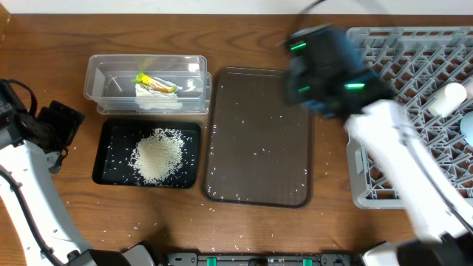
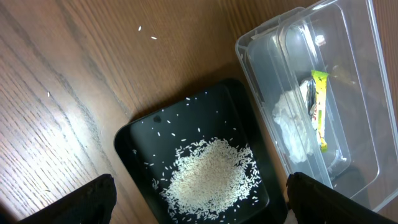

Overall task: Sort waste into correct bins and load items into the dishwasher rack
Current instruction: 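Lift the blue bowl and carry it right over the rack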

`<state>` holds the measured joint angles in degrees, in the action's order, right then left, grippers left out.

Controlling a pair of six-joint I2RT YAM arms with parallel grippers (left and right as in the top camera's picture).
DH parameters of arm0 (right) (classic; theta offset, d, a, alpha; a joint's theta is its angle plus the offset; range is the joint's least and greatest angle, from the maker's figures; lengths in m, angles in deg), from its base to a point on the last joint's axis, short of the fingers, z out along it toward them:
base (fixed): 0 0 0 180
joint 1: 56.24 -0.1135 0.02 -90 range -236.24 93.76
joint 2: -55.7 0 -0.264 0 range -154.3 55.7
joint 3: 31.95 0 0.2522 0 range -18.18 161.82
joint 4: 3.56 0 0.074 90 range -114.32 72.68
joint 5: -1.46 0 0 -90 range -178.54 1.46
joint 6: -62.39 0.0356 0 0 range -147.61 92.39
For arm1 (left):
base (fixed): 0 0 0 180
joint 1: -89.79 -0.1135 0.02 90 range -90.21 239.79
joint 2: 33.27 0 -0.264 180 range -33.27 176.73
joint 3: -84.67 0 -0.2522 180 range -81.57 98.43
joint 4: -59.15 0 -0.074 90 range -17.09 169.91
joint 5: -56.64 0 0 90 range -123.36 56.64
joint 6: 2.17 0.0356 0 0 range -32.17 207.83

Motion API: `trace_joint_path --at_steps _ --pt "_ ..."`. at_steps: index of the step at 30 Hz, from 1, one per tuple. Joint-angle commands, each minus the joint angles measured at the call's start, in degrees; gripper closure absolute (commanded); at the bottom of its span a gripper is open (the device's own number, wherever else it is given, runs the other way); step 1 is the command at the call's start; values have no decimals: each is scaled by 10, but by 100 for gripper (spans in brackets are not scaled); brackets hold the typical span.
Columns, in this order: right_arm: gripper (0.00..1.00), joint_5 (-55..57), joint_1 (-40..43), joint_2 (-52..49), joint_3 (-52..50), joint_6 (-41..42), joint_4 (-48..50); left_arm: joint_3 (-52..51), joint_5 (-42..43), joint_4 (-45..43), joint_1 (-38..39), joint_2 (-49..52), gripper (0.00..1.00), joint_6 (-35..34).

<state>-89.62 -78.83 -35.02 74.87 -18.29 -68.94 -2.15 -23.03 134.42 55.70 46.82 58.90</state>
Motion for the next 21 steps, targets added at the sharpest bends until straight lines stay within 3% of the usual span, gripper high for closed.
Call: trace_joint_path --at_steps 1,7,11,21 --pt "99 -126 83 25 7 -92 5 7 -1 1 -3 -3 10 -3" --pt "99 -357 263 1 2 -164 49 7 -1 1 -3 -3 10 -3" --pt "99 -485 333 -38 2 -168 102 7 -1 1 -3 -3 9 -3" --pt "99 -740 379 -174 2 -159 268 7 -1 2 -3 -3 10 -3"
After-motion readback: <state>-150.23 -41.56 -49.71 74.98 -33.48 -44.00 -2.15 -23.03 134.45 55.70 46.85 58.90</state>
